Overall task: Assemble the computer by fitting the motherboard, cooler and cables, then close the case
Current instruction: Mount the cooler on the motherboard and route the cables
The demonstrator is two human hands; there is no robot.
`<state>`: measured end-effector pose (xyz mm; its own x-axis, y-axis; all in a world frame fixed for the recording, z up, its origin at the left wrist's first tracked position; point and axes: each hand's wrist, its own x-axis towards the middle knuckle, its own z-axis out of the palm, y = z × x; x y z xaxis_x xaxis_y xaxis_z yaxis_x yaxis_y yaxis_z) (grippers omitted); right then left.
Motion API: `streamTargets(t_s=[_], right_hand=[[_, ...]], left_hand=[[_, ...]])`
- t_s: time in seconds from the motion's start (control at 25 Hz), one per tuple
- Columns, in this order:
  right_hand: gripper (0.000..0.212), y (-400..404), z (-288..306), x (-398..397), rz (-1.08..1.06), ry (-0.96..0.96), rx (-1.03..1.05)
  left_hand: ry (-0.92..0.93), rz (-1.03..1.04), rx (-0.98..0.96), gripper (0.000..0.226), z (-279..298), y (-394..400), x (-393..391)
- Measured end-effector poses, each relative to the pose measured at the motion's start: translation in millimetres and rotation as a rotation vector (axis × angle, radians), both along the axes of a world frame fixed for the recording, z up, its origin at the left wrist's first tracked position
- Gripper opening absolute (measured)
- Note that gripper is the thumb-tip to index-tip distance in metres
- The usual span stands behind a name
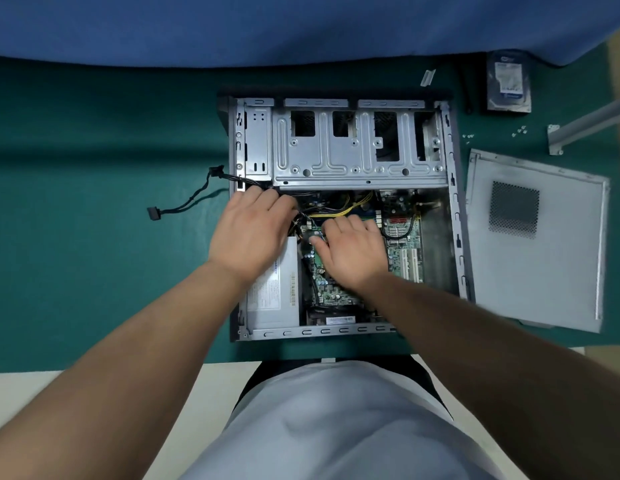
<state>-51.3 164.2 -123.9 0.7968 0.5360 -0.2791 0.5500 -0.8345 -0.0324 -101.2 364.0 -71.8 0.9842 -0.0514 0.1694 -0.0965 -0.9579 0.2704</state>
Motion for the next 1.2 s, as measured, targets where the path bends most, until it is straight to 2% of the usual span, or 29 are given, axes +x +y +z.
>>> streamTargets(t_s=[0.12, 0.28, 0.4, 0.52, 0.6, 0.68, 0.72, 0.8, 0.96, 1.2], right_hand=[[0.068, -6, 11, 2, 0.01, 0.165, 0.001], [0.063, -27, 30, -5, -0.046, 0.374, 0.168], [0.056, -57, 53, -8, -0.033, 0.278, 0.249], [0.045, -94, 76, 3, -0.044, 0.104, 0.256], [0.038, -116, 87, 11, -0.052, -0.01, 0.247], [0.038, -135, 91, 14, -0.082, -0.098, 0.22], [0.044, -144, 89, 13, -0.112, -0.097, 0.197], [0.059, -158, 81, 8, -0.181, -0.004, 0.154], [0.061, -165, 64, 6, -0.267, 0.083, 0.295], [0.059, -167, 59, 7, -0.281, 0.128, 0.525]], left_hand=[[0.042, 0.014, -0.008, 0.028, 3, 1, -1], [0.104, 0.022, -0.017, 0.034, 6, -2, -2], [0.089, 0.034, -0.059, 0.036, 11, -4, -8], [0.022, -0.179, -0.091, 0.043, 20, -30, -6], [0.258, -0.337, -0.064, 0.064, 20, -66, 5], [0.579, -0.315, -0.011, 0.092, 15, -98, 19], [0.683, -0.281, 0.012, 0.103, 9, -108, 27], [0.755, -0.233, 0.046, 0.114, -3, -120, 38], [0.699, -0.226, 0.168, 0.109, -29, -136, 38], [0.479, -0.192, 0.219, 0.092, -60, -136, 23]])
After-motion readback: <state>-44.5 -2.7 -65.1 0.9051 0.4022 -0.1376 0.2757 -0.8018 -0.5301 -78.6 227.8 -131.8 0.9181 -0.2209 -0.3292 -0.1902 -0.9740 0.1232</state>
